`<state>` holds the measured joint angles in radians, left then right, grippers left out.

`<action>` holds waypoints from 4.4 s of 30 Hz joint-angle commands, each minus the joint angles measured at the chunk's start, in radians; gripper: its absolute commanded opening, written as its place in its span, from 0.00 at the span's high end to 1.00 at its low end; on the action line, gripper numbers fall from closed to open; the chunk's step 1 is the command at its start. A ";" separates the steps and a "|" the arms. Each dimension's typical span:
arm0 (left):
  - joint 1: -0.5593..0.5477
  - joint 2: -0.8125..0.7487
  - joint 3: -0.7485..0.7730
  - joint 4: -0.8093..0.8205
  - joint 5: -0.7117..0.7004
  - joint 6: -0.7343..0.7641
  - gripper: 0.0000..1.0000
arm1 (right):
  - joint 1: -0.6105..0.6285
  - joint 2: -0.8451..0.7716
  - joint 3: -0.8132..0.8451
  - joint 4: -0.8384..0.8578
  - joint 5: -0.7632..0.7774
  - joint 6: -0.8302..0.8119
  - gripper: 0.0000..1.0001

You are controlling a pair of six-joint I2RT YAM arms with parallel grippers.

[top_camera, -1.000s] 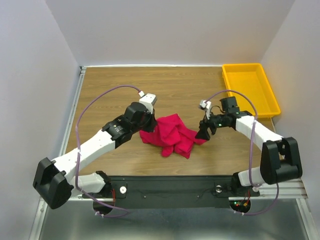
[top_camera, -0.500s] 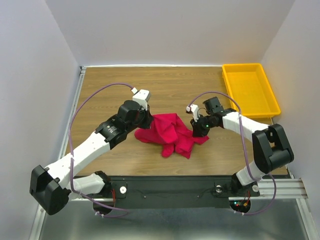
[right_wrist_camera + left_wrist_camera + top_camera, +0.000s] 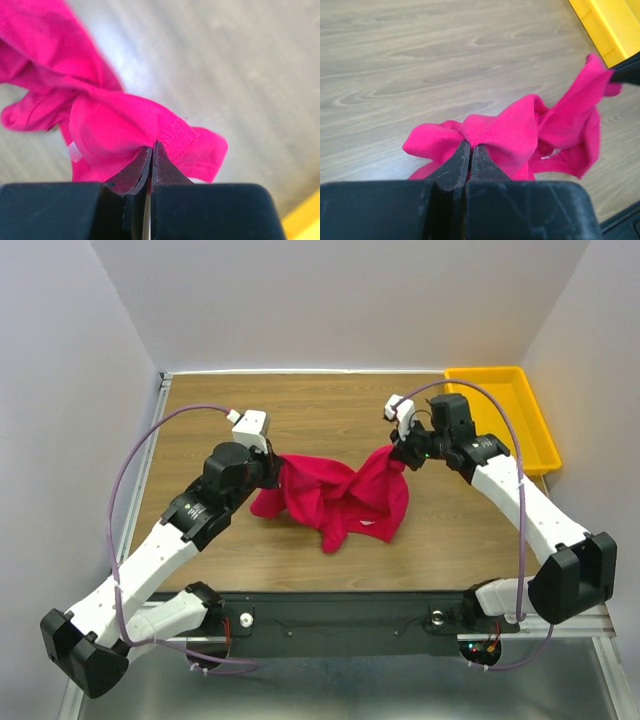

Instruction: Fold and stack the t-shirts

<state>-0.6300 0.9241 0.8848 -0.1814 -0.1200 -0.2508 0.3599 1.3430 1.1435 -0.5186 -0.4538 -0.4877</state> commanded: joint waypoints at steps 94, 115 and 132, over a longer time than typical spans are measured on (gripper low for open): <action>0.460 -0.062 -0.107 0.065 0.350 -0.197 0.15 | 0.091 0.463 0.369 -0.009 -0.149 0.181 0.17; -0.313 0.524 0.080 -0.032 -0.050 -0.357 0.15 | -0.052 0.305 -0.028 0.164 -0.180 0.402 0.23; -0.465 0.823 0.315 -0.319 -0.340 -0.332 0.44 | -0.076 0.320 -0.064 0.235 -0.206 0.463 0.25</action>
<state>-1.0828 1.7435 1.1431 -0.4198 -0.3779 -0.5957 0.2882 1.6623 1.0824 -0.3370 -0.6331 -0.0467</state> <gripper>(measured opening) 0.562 0.756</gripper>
